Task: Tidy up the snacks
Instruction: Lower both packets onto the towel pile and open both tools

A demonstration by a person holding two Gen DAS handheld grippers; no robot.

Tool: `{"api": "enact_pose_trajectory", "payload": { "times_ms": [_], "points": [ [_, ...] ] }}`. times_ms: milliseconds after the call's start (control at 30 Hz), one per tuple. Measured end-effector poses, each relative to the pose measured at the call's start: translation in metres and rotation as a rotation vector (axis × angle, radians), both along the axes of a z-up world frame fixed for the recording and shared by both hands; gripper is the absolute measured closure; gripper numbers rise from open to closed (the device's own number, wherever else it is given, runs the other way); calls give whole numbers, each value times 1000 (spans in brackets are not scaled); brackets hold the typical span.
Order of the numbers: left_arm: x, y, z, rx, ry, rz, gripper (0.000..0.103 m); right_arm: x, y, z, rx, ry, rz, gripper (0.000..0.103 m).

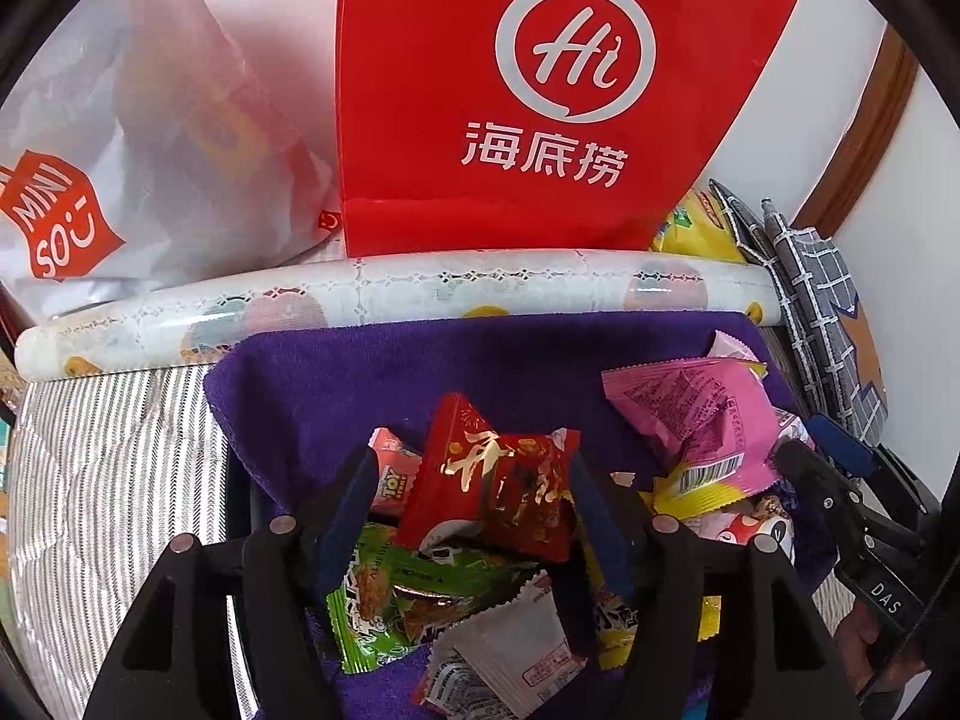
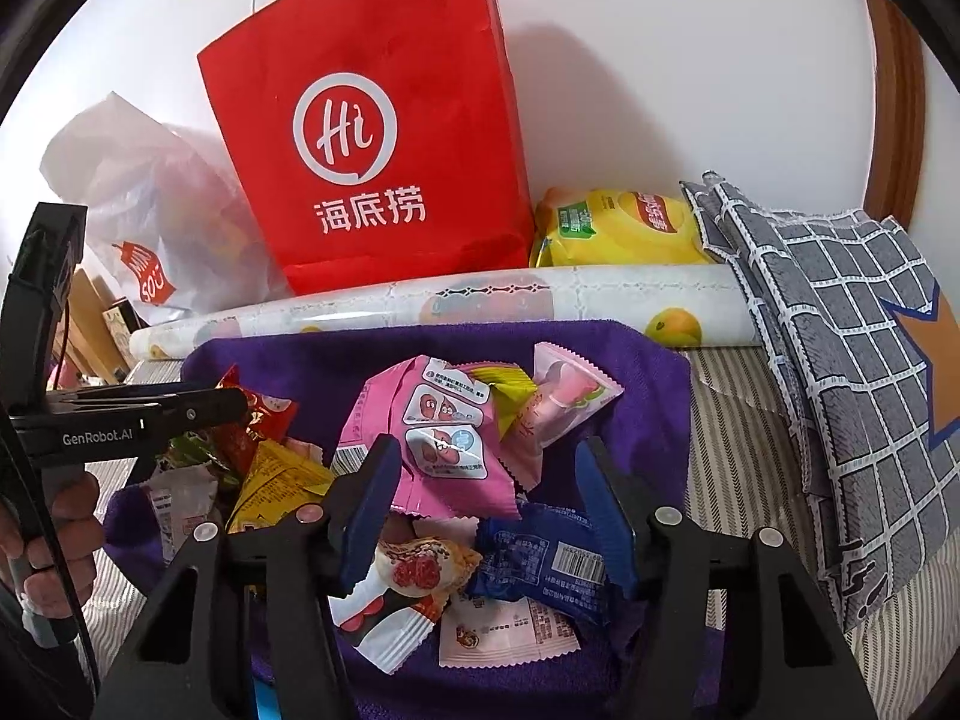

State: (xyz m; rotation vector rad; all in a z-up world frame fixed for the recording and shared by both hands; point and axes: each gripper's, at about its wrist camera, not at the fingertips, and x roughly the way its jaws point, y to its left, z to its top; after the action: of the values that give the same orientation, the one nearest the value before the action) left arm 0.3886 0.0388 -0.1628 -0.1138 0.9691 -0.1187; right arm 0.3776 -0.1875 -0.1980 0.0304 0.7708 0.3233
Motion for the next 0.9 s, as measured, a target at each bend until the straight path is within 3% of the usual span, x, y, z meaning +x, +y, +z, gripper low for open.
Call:
{"api": "enact_pose_trajectory", "payload": {
  "times_ms": [500, 900],
  "points": [
    [-1, 5, 7, 24, -12, 65, 32, -4, 0, 3, 18, -5, 25, 43],
    [-6, 4, 16, 57, -8, 103, 26, -5, -15, 14, 66, 8, -16, 43]
  ]
}}
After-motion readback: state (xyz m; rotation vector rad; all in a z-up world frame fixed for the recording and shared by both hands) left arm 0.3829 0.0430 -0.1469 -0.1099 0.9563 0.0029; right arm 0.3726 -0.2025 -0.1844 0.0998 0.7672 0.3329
